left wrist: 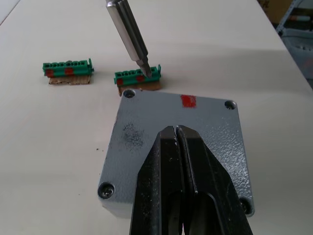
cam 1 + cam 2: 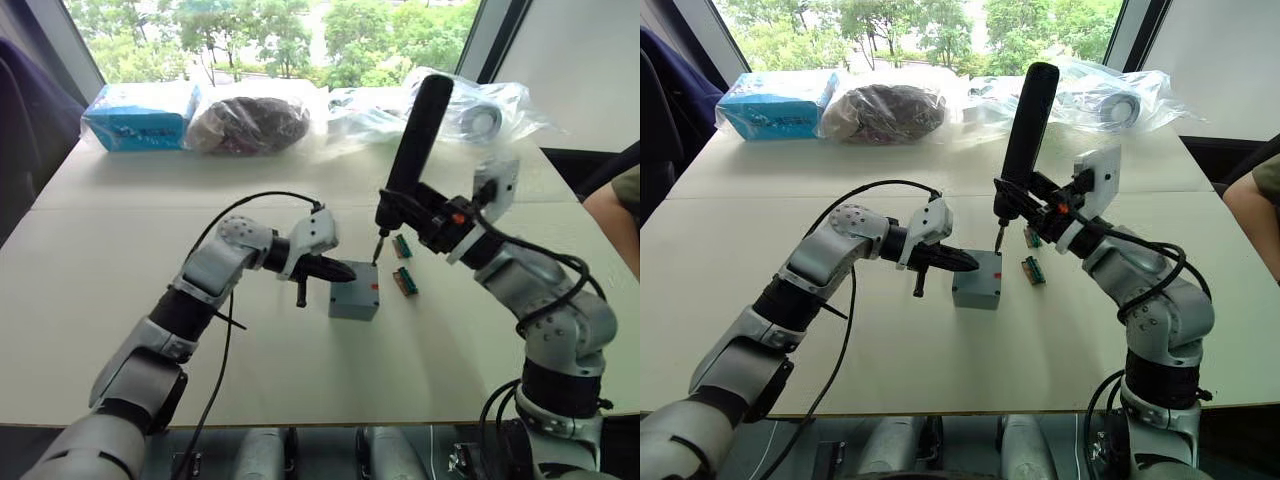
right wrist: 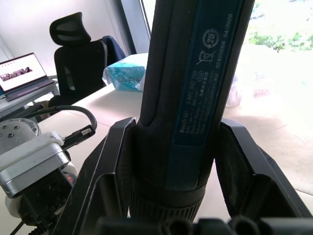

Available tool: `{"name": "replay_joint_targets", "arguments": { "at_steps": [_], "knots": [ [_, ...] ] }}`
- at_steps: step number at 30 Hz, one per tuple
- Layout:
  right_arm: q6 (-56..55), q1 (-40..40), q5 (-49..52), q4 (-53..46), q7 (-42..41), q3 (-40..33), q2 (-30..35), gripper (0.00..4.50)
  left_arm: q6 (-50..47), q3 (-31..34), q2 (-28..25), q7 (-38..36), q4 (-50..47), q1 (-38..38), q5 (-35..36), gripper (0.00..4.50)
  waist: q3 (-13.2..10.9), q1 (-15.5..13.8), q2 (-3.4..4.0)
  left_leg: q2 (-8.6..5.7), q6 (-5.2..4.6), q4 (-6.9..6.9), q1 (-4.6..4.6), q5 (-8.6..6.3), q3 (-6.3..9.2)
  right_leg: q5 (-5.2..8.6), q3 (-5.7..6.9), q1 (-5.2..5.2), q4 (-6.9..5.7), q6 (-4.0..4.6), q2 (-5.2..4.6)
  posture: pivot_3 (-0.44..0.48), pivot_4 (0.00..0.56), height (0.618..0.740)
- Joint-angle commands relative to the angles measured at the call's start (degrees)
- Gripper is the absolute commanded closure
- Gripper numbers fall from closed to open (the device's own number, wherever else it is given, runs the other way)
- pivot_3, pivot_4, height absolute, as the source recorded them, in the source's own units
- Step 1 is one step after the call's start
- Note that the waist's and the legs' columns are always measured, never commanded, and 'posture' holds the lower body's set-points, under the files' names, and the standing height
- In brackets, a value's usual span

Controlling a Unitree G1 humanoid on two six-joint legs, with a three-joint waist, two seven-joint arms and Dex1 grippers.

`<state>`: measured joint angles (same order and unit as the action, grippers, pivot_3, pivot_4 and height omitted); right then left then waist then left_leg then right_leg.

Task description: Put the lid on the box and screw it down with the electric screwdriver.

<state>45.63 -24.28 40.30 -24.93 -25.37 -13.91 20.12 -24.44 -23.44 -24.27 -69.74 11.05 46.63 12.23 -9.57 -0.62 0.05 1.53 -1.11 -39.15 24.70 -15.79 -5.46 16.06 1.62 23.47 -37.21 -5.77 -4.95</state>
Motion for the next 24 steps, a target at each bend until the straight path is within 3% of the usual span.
{"name": "replay_joint_targets", "arguments": {
  "at_steps": [1,13,24],
  "knots": [
    [-5.59,0.03,-1.03,-1.7,-1.33,0.67,0.12,2.66,2.02,-0.25,-0.08,-0.72,1.21,0.39,-1.88,4.5,0.0,-0.03,0.0,0.01,0.0,0.0,0.0,0.0,0.01,0.0,0.0,-0.01,0.0,0.0,0.0,0.0,0.15,0.74],
    [-13.44,2.63,-7.2,2.27,-4.41,3.92,3.26,2.66,1.07,0.16,-0.45,-1.42,-0.62,-1.11,-2.03,4.5,0.01,-0.03,-0.01,0.04,-0.01,-0.01,-0.01,-0.01,0.03,0.0,0.01,-0.03,0.01,0.0,-0.01,0.0,0.15,0.74],
    [-18.46,5.54,-10.83,3.63,-3.86,7.58,1.87,2.66,0.85,0.05,-0.79,-1.36,-0.83,-1.79,-2.64,4.5,0.03,-0.03,-0.04,0.06,-0.02,-0.01,-0.13,-0.01,0.05,0.0,0.02,-0.14,0.01,0.0,0.0,0.0,0.15,0.74]
  ]
}}
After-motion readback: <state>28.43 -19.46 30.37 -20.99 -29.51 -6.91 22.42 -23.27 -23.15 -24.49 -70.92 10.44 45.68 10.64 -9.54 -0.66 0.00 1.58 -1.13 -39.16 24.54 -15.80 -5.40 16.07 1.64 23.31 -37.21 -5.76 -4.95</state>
